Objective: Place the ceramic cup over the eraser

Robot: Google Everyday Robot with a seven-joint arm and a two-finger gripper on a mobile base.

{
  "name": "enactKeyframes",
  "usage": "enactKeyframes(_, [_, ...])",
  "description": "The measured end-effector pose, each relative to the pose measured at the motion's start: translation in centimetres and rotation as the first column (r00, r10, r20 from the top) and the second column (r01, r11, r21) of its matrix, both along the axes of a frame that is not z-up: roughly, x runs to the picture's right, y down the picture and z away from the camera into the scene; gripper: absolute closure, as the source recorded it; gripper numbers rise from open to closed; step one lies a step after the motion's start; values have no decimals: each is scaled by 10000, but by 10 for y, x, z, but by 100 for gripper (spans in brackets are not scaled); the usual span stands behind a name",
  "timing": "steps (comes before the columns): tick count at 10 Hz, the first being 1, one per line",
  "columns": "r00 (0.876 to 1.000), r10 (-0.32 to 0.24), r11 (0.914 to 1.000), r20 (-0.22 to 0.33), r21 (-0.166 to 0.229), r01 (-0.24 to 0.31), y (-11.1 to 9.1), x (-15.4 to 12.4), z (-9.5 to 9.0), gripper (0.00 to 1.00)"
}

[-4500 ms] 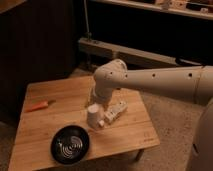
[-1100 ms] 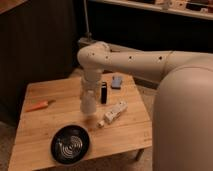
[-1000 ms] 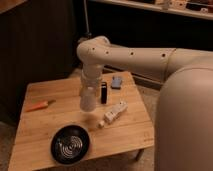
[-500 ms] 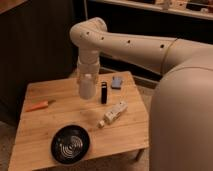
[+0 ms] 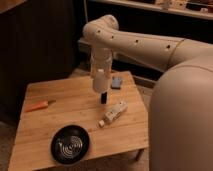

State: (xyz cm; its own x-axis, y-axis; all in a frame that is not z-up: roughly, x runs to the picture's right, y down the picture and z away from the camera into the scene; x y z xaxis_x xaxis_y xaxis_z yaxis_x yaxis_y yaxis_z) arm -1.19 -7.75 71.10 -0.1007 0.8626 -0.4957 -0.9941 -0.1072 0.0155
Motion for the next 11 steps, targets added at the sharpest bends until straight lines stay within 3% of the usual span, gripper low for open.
enactKeyframes(4, [9971, 527, 9984, -541, 231, -515, -13, 28, 11, 89])
enactKeyframes(11, [9957, 799, 9960, -471, -365, -817, -19, 24, 44, 89])
